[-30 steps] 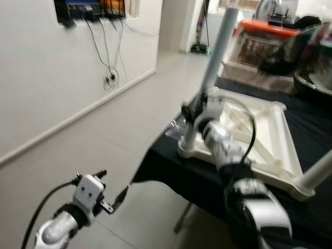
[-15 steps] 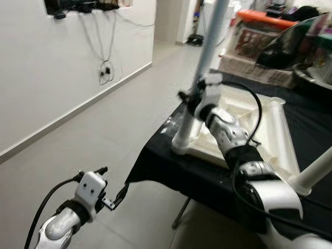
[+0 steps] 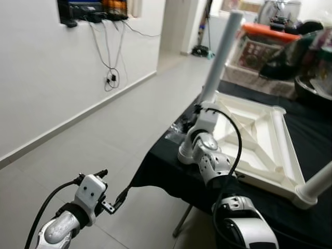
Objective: Building children table
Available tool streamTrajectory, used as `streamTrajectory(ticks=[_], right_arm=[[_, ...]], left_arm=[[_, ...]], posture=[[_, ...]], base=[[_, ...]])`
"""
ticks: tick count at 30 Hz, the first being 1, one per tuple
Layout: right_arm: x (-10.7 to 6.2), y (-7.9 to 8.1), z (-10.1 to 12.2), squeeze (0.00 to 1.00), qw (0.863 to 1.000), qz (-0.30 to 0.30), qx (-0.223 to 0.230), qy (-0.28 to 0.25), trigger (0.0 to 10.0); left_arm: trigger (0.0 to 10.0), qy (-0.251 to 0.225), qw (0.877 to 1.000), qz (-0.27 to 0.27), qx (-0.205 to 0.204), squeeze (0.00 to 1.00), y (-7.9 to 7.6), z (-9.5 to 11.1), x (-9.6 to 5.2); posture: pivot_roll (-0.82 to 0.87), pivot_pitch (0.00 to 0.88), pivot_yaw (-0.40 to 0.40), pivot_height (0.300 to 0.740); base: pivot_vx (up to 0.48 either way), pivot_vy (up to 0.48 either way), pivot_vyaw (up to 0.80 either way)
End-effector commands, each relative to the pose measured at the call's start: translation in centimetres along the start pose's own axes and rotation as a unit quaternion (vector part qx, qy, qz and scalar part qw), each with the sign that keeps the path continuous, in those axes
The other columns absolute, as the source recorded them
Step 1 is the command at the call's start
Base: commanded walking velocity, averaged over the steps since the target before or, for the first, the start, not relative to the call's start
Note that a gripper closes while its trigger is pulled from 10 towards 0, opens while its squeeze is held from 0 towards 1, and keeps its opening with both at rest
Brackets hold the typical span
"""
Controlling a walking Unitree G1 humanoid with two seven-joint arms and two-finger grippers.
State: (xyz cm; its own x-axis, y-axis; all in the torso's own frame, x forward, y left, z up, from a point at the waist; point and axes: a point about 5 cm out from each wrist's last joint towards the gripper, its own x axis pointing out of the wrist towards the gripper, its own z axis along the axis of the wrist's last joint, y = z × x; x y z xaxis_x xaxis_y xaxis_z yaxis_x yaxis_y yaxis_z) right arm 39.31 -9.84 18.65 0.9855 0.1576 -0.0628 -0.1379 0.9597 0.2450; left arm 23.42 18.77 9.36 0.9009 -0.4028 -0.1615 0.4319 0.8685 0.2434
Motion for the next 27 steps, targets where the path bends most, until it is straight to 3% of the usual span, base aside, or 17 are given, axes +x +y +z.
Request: streamTrajectory(ticks=[1, 4, 5, 6, 7, 8, 9, 10, 12, 14, 15, 18, 21, 23, 24, 26, 27], right_arm=[[0.6, 1.6, 3.6, 0.00, 0.986, 0.161, -0.022, -0.048, 10.0], [0.6, 1.6, 3.6, 0.00, 0.986, 0.161, -0.022, -0.048, 10.0], [0.4, 1.4, 4.8, 0.00, 0.967, 0.244, -0.052, -0.057, 10.0], [0.4, 1.4, 4.8, 0.00, 0.967, 0.244, -0.052, -0.057, 10.0], [0.0, 0.9, 5.5, 0.00, 0.947, 0.306, -0.084, -0.056, 10.0], [-0.3, 0.2, 5.3, 0.00, 0.932, 0.343, -0.114, -0.040, 6.5], [-0.3, 0.2, 5.3, 0.00, 0.932, 0.343, -0.114, -0.040, 6.5], [-0.4, -0.3, 4.8, 0.00, 0.927, 0.350, -0.131, -0.022, 0.0], [0.0, -0.8, 4.2, 0.00, 0.941, 0.308, -0.140, -0.007, 0.0], [1.1, -2.7, 3.0, 0.00, 0.985, 0.099, -0.142, 0.021, 0.0], [1.1, -2.7, 3.0, 0.00, 0.985, 0.099, -0.142, 0.021, 0.0], [0.6, -6.3, 1.5, 0.00, 0.985, -0.143, -0.094, 0.026, 0.0], [-0.2, -7.1, -0.3, 0.00, 0.973, -0.226, -0.045, 0.031, 0.0], [-0.2, -7.1, -0.3, 0.00, 0.973, -0.226, -0.045, 0.031, 0.0], [-0.8, -5.2, -2.2, 0.00, 0.975, -0.217, -0.012, 0.048, 8.9], [-1.0, -4.3, -2.5, 0.00, 0.978, -0.202, -0.003, 0.051, 8.9], [-1.1, -2.5, -2.3, 0.00, 0.987, -0.154, 0.000, 0.046, 10.0]], left_arm=[[10.0, 0.007, 1.000, -0.002, 0.001, 0.00, -0.1, -0.4, 0.0], [10.0, 0.007, 1.000, -0.002, 0.001, 0.00, -0.1, -0.4, 0.0], [10.0, 0.007, 1.000, -0.001, 0.000, 0.00, -0.1, -0.4, -0.1], [10.0, 0.007, 1.000, -0.001, 0.000, 0.00, -0.1, -0.4, -0.1], [10.0, 0.006, 1.000, 0.000, -0.001, 0.00, -0.2, -0.5, -0.1], [10.0, 0.006, 1.000, 0.002, -0.003, 0.00, -0.3, -0.5, -0.1], [10.0, 0.006, 1.000, 0.002, -0.003, 0.00, -0.3, -0.5, -0.1], [10.0, 0.005, 1.000, 0.003, -0.003, 0.00, -0.3, -0.5, -0.1], [10.0, 0.005, 1.000, 0.004, -0.003, 0.00, -0.3, -0.5, -0.1], [10.0, 0.006, 1.000, 0.005, -0.002, 0.00, -0.2, -0.5, -0.2], [10.0, 0.006, 1.000, 0.005, -0.002, 0.00, -0.2, -0.5, -0.2], [10.0, 0.007, 1.000, 0.002, 0.001, 0.00, -0.1, -0.5, -0.2], [10.0, 0.008, 1.000, 0.001, 0.003, 0.00, -0.1, -0.4, -0.2], [10.0, 0.008, 1.000, 0.001, 0.003, 0.00, -0.1, -0.4, -0.2], [10.0, 0.008, 1.000, -0.001, 0.004, 0.00, 0.0, -0.4, -0.2], [10.0, 0.008, 1.000, -0.003, 0.004, 0.00, 0.0, -0.4, -0.2], [10.0, 0.008, 1.000, -0.004, 0.004, 0.00, 0.0, -0.4, -0.2]], posture=[[0.06, 0.000, -0.132, 0.740], [0.06, 0.000, -0.132, 0.740], [0.06, 0.000, -0.136, 0.740], [0.06, 0.000, -0.136, 0.740], [0.07, 0.000, -0.142, 0.740], [0.07, 0.000, -0.145, 0.740], [0.07, 0.000, -0.145, 0.740], [0.08, 0.000, -0.148, 0.740], [0.08, 0.000, -0.149, 0.740], [0.08, 0.000, -0.141, 0.740], [0.08, 0.000, -0.141, 0.740], [0.07, 0.000, -0.133, 0.740], [0.07, 0.000, -0.129, 0.740], [0.07, 0.000, -0.129, 0.740], [0.06, 0.000, -0.118, 0.740], [0.06, 0.000, -0.118, 0.740], [0.06, 0.000, -0.118, 0.740]], base=[[0.000, 0.000, 0.00], [0.000, 0.000, 0.00], [0.000, 0.000, 0.00], [0.000, 0.000, 0.00], [0.000, 0.000, 0.00], [0.000, 0.000, 0.00], [0.000, 0.000, 0.00], [0.000, 0.000, 0.00], [0.000, 0.000, 0.00], [0.000, 0.000, 0.00], [0.000, 0.000, 0.00], [0.000, 0.000, 0.00], [0.000, 0.000, 0.00], [0.000, 0.000, 0.00], [0.000, 0.000, 0.00], [0.000, 0.000, 0.00], [0.000, 0.000, 0.00]])
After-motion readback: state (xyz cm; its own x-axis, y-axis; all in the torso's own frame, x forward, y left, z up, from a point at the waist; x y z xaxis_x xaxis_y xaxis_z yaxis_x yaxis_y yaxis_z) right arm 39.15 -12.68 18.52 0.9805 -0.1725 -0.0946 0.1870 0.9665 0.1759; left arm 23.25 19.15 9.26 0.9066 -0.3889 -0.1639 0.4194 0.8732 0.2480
